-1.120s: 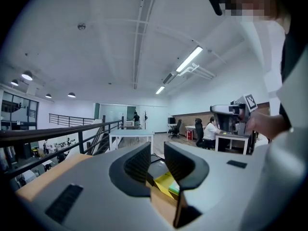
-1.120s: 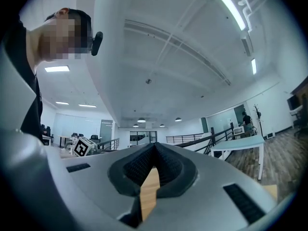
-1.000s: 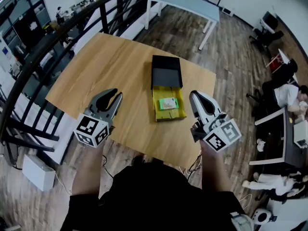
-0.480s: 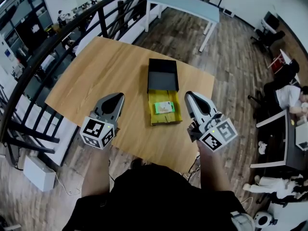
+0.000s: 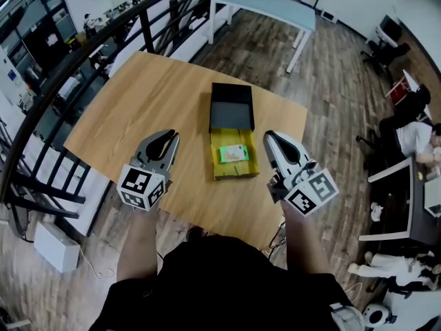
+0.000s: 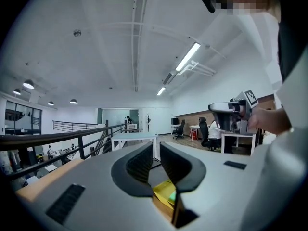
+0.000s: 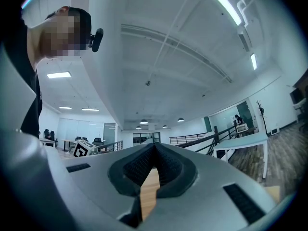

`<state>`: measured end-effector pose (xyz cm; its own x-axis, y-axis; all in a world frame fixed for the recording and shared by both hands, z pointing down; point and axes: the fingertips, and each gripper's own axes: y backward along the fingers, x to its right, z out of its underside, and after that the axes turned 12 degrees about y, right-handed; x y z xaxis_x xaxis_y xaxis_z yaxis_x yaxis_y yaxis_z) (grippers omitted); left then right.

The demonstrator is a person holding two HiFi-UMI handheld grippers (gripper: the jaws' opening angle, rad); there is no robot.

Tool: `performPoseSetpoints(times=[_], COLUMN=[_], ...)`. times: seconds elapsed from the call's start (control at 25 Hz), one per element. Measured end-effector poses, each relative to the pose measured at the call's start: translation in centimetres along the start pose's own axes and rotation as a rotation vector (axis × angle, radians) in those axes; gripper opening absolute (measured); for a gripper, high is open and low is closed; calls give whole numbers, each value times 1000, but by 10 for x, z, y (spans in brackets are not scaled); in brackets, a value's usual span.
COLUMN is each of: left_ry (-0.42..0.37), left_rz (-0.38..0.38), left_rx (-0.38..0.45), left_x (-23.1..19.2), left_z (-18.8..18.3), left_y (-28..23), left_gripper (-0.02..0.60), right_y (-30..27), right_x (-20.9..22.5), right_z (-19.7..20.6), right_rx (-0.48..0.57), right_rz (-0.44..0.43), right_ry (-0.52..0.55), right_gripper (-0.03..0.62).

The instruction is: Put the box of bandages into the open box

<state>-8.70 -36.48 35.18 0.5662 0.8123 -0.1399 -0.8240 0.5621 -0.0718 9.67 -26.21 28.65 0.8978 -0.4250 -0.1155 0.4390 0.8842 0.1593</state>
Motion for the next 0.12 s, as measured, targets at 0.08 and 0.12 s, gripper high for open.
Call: performPoseSetpoints(times=[0.08,0.12], left_ry=[7,9], left_rz=[5,6], left_rx=[5,6], left_x=[1,2], left_z=[-1,-1], left_y=[-1,-1], left_gripper=[72,72], right_y=[1,1], right_x=[1,1], right_z=[1,2], right_rx=[0,0], right_rz=[3,4], right_ry=[-4,-6], right_gripper=[35,35])
